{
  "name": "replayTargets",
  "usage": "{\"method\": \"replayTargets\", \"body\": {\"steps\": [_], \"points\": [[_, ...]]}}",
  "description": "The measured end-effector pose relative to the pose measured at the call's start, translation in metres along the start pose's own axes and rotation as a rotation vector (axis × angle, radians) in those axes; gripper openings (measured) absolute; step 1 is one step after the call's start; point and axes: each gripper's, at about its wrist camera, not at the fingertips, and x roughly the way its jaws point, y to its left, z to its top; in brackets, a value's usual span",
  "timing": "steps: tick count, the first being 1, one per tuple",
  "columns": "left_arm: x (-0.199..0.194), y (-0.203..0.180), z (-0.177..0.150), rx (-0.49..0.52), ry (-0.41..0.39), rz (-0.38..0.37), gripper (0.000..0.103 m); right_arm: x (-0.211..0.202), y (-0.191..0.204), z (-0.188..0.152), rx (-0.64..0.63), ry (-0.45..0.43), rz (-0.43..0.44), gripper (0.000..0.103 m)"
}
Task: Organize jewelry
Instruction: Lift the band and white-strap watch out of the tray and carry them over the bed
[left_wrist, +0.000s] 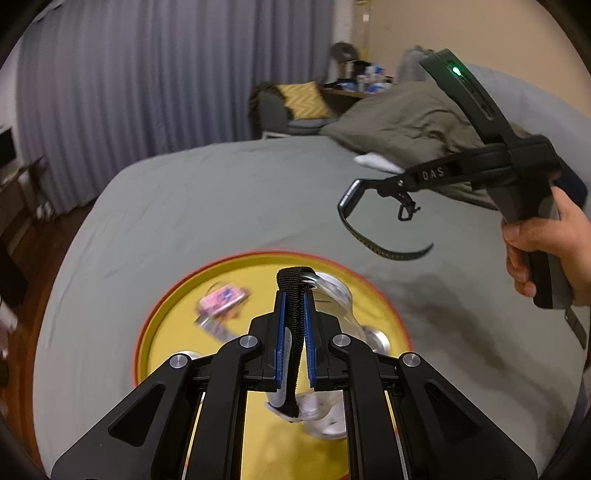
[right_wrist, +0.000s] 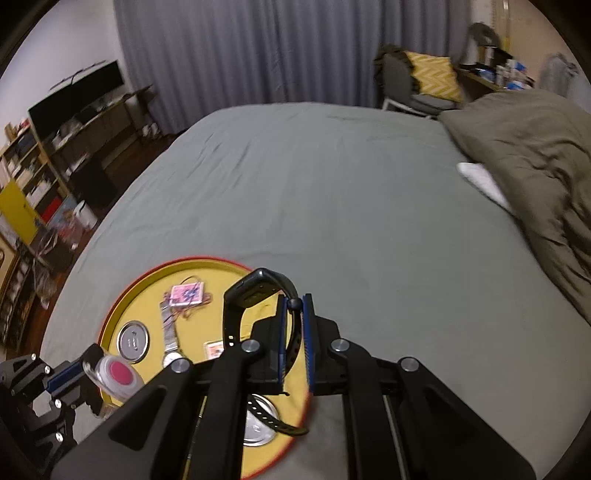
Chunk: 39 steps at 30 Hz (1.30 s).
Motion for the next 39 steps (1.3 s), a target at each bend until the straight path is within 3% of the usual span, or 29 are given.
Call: {"method": "replayTargets", "body": {"steps": [8, 15, 26, 36, 39], "points": [[0.025, -0.053, 0.051, 0.046, -0.016, -0.106, 0.009, -0.034, -0.06, -0.009, 0.083, -0.041, -0.074, 0.009], [0.086, -0.11, 0.079, 0.09, 0.067, -0.167, 0.009, -0.027, -0.117, -0.031, 0.171, -0.012, -0.148, 0.009], [0.204, -0.175, 0.05, 0.098, 0.32, -0.217, 0.009, 0.011, -0.178, -0.069, 0.249, 0.071, -0.227, 0.009], [0.272, -0.181, 0.031, 0.076, 0.433, -0.142, 0.009, 0.069, -0.206, -0.119, 0.299, 0.183, -0.283, 0.009], [0.278, -0.184, 0.03, 0.084, 0.428, -0.127, 0.009, 0.077, -0.212, -0.127, 0.301, 0.204, -0.286, 0.009]]}}
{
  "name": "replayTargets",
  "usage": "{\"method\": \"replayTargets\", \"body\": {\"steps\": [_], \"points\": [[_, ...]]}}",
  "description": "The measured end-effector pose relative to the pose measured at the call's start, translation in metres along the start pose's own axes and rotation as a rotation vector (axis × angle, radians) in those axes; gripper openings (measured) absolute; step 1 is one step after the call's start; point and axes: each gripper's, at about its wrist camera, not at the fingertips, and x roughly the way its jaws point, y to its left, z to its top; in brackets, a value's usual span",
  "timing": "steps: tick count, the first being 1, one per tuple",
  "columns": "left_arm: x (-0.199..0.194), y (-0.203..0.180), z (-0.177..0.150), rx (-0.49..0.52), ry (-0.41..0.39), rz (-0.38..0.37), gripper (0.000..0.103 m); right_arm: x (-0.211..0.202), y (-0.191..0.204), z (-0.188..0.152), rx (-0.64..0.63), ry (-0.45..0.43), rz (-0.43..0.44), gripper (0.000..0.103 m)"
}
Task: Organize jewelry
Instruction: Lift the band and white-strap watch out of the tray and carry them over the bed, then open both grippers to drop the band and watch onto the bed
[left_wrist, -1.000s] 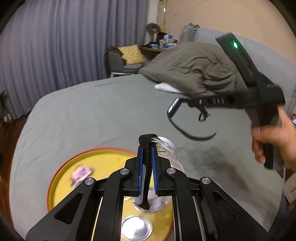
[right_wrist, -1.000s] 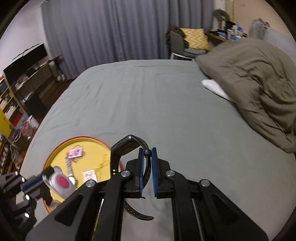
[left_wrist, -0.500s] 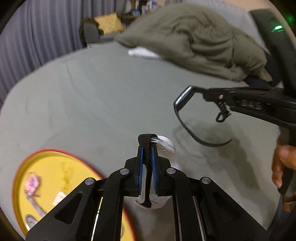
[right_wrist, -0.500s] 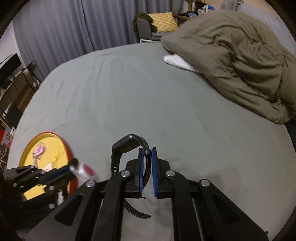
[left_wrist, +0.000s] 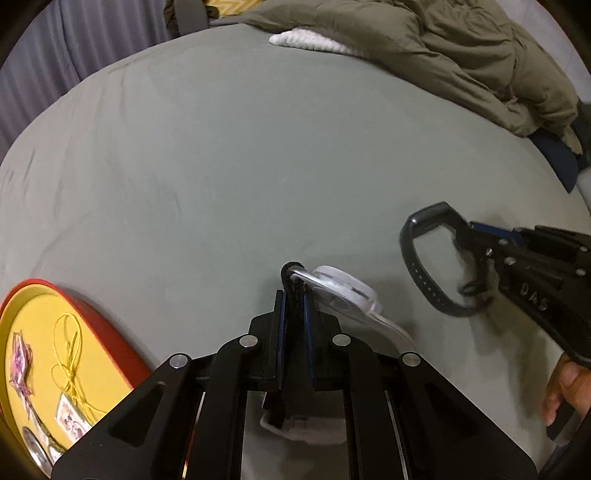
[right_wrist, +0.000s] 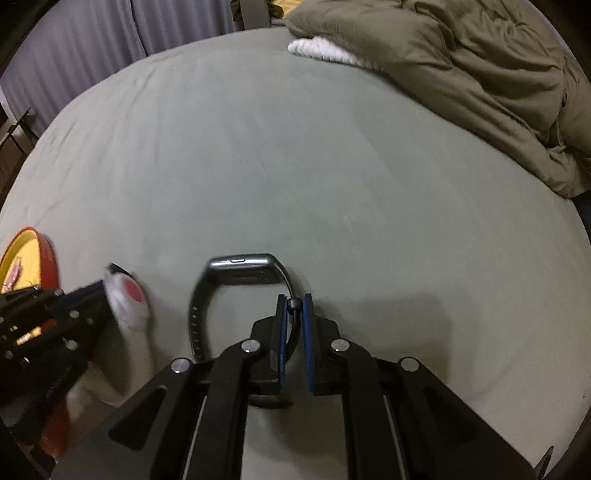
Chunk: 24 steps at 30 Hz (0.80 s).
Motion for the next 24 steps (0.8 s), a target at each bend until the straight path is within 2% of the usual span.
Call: {"method": "replayTargets", "body": {"steps": [8, 18, 19, 20, 21, 22, 23, 24], "points": [[0.003, -0.009, -0.002, 0.06, -0.023, 0.08, 0.013, 0.008, 0.004, -0.006, -0.026, 0.027, -0.036, 0.009], [0.005, -0.009, -0.004, 0.047, -0.029, 0.069, 0.02, 0.002, 0.007, -0.013, -0.033, 0.036, -0.05, 0.011], [0.004, -0.008, -0.005, 0.044, -0.031, 0.067, 0.025, 0.003, 0.006, -0.013, -0.031, 0.038, -0.049, 0.012], [0.003, -0.008, -0.005, 0.042, -0.035, 0.067, 0.03, 0.004, 0.005, -0.014, -0.031, 0.04, -0.049, 0.015], [0.001, -0.008, -0.006, 0.042, -0.042, 0.071, 0.045, 0.003, 0.005, -0.013, -0.031, 0.042, -0.052, 0.018], [-0.002, -0.008, -0.01, 0.041, -0.046, 0.08, 0.059, 0.006, 0.007, -0.008, -0.032, 0.043, -0.059, 0.033], [-0.003, -0.008, -0.01, 0.041, -0.056, 0.087, 0.061, 0.005, 0.006, -0.008, -0.03, 0.042, -0.062, 0.047], [-0.006, -0.008, -0.01, 0.038, -0.067, 0.087, 0.063, 0.004, 0.006, -0.007, -0.027, 0.041, -0.054, 0.067]]}}
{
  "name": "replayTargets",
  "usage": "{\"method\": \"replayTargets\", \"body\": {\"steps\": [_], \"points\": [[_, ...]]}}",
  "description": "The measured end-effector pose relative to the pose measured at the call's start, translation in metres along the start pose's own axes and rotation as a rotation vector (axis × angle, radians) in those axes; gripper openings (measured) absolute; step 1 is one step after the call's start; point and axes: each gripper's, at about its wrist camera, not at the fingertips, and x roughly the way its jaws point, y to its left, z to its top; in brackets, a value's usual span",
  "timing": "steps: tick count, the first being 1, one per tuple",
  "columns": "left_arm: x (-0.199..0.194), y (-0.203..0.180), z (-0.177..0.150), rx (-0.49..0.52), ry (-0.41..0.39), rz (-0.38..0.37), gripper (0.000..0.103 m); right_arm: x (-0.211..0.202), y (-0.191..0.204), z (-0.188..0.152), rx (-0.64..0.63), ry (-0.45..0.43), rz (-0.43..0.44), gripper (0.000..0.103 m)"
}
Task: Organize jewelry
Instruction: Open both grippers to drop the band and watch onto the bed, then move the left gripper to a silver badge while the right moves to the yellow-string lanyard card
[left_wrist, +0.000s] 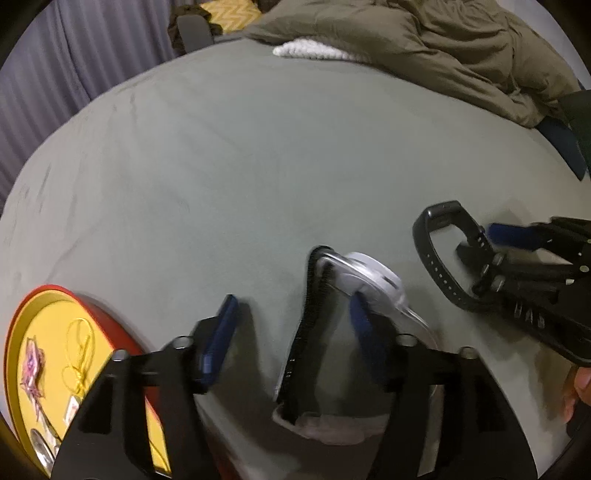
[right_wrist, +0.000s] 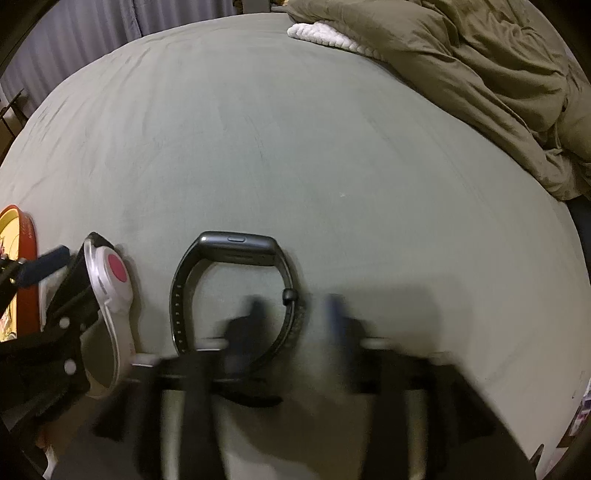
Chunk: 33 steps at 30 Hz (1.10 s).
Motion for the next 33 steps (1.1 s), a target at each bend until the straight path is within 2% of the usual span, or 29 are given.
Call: {"method": "replayTargets", "body": {"steps": [1, 2, 5, 6, 7, 10, 14, 17, 20, 24, 29, 31, 33], "points": [[-0.002, 0.001, 0.0, -0.006, -0.003, -0.001, 0.065, -0.001, 0.0, 0.0, 0.0, -0.001, 0.022, 0.074], [-0.004, 0.001, 0.001, -0.011, -0.008, 0.0, 0.066, -0.001, 0.001, -0.001, -0.004, 0.001, 0.026, 0.074], [-0.01, 0.005, 0.004, -0.022, -0.03, 0.003, 0.08, -0.002, 0.003, -0.001, -0.013, 0.006, 0.027, 0.076], [-0.014, 0.007, 0.005, -0.028, -0.04, 0.002, 0.086, -0.003, 0.003, -0.001, -0.011, 0.007, 0.028, 0.079], [-0.017, 0.009, 0.005, -0.035, -0.05, -0.002, 0.091, -0.005, 0.003, 0.0, -0.009, 0.003, 0.029, 0.087], [-0.03, 0.016, 0.002, -0.076, -0.086, -0.048, 0.097, -0.016, 0.002, 0.003, -0.002, -0.019, 0.05, 0.088], [-0.051, 0.027, -0.004, -0.139, -0.126, -0.122, 0.097, -0.029, 0.007, 0.009, 0.01, -0.046, 0.078, 0.088], [-0.071, 0.039, -0.009, -0.155, -0.163, -0.114, 0.098, -0.047, 0.014, 0.015, -0.002, -0.082, 0.105, 0.088], [-0.087, 0.058, -0.011, -0.159, -0.164, -0.076, 0.097, -0.064, 0.025, 0.02, -0.022, -0.111, 0.132, 0.088], [-0.099, 0.09, -0.023, -0.149, -0.105, -0.018, 0.098, -0.091, 0.049, 0.029, -0.071, -0.154, 0.193, 0.088], [-0.114, 0.152, -0.064, -0.278, -0.03, 0.057, 0.098, -0.111, 0.106, 0.04, -0.171, -0.18, 0.293, 0.088], [-0.118, 0.172, -0.085, -0.33, -0.003, 0.058, 0.098, -0.117, 0.13, 0.038, -0.219, -0.179, 0.329, 0.088], [-0.12, 0.189, -0.106, -0.371, 0.005, 0.029, 0.098, -0.12, 0.159, 0.033, -0.281, -0.165, 0.368, 0.088]]}}
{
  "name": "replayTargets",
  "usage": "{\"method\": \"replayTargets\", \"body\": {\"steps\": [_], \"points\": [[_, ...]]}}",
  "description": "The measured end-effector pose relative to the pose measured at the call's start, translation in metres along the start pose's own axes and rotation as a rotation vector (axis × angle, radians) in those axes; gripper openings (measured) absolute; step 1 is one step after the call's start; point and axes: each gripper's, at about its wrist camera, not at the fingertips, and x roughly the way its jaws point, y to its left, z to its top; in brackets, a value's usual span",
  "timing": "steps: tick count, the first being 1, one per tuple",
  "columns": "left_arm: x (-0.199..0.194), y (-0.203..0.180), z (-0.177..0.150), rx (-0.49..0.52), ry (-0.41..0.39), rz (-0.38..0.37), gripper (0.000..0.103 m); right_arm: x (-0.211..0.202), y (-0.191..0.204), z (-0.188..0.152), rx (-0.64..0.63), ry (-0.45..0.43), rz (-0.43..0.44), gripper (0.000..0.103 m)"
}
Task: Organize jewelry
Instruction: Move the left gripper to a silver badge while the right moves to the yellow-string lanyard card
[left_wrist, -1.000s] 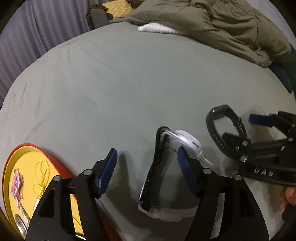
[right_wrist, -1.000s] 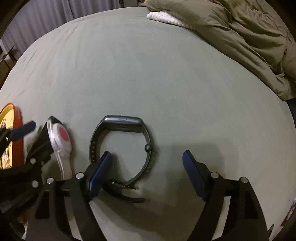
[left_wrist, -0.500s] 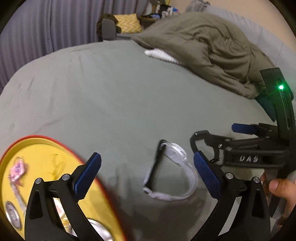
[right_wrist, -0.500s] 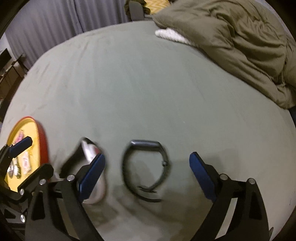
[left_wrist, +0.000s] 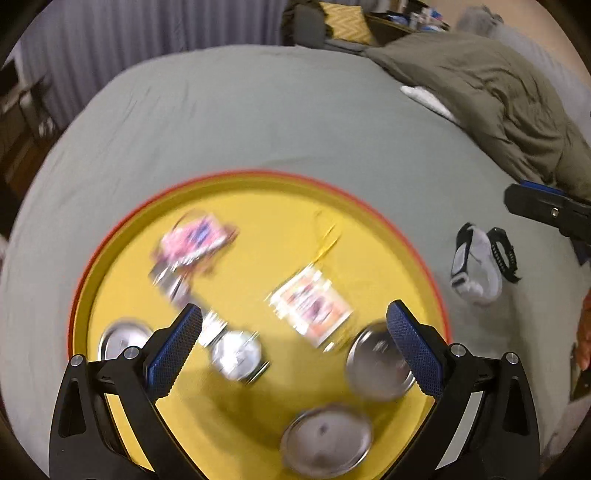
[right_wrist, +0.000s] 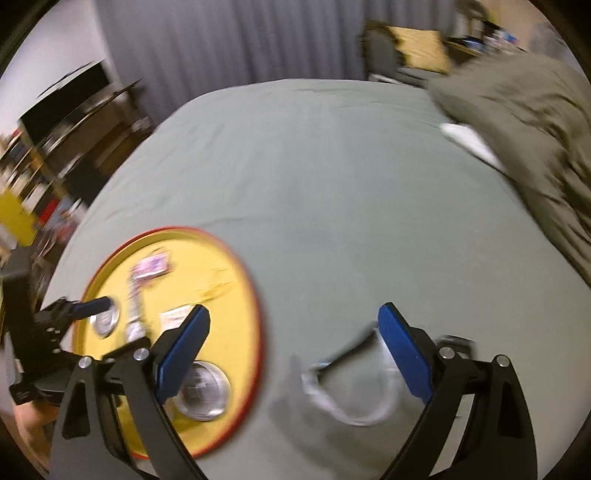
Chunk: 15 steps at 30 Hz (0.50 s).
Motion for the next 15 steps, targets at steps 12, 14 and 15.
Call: {"method": "replayTargets", "body": {"steps": [12, 14, 15], "points": [[0.012, 0.067, -0.027, -0.097, 0.013, 0.095, 0.098, 0.054, 0.1, -0.019, -0.296, 0.133, 0.073, 0.088], [0.013, 0.08, -0.031, -0.108, 0.013, 0.091, 0.098, 0.064, 0.103, -0.027, -0.315, 0.16, 0.057, 0.088], [0.013, 0.083, -0.031, -0.115, 0.012, 0.1, 0.098, 0.067, 0.103, -0.03, -0.318, 0.168, 0.053, 0.088]]}}
